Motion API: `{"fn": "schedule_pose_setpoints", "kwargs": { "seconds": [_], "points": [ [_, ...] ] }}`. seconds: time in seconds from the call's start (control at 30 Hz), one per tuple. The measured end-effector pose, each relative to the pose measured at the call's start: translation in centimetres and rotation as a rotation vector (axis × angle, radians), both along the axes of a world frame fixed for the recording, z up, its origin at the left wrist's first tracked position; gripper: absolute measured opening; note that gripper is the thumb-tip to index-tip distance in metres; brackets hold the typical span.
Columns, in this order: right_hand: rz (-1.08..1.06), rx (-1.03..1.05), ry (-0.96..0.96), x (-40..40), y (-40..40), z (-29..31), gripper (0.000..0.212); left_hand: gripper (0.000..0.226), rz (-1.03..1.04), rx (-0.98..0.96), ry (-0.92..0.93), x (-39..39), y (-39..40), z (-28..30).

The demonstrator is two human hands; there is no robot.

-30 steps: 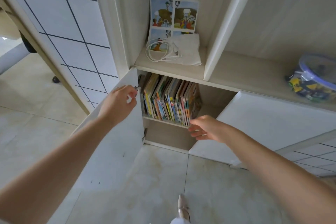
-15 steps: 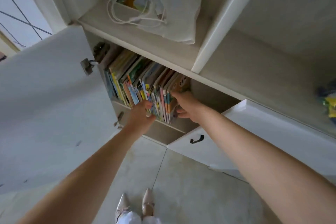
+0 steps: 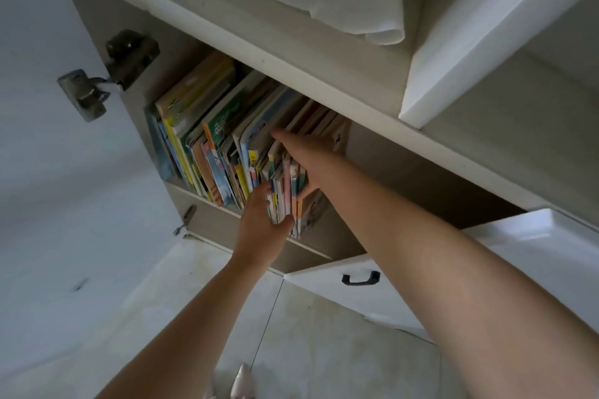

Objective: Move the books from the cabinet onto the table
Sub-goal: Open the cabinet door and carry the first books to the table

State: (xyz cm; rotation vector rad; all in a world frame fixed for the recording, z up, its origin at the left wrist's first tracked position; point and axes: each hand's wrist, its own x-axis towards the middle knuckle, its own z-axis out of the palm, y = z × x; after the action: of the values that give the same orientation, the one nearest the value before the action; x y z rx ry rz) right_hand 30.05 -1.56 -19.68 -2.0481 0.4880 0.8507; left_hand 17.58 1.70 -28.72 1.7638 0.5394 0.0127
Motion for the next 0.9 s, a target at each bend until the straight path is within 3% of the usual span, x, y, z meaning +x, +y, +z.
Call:
{"fn": "schedule_pose_setpoints", "kwargs": {
  "seconds": [0.33,0.47,0.6,0.7,0.9],
  "points": [
    [-0.120,0.126,-0.051,-1.0,-4.0,-0.9,0.040,0.053,0.027,0.119,-0.215,-0.7,-2.1,-1.4],
    [-0.078,0.120,-0.057,-1.6,-5.4,0.0,0.019,0.063,-0.020,0.115,-0.202,-1.0,-2.4,-2.5],
    [-0.071,0.109,-0.066,-1.5,-5.9,-0.2,0.029,0.080,-0.114,0.198,-0.186,-0.5,-3.1,-3.6],
    [-0.048,0.111,-0.072,-1.4,-6.3,-0.3,0.024,0.089,-0.118,0.225,-0.193,0.3,-3.5,-4.2],
    [-0.040,0.141,-0.073,-1.5,-6.9,-0.8,0.061,0.086,-0.063,0.221,-0.213,1.9,-4.0,-4.8]
  ]
}}
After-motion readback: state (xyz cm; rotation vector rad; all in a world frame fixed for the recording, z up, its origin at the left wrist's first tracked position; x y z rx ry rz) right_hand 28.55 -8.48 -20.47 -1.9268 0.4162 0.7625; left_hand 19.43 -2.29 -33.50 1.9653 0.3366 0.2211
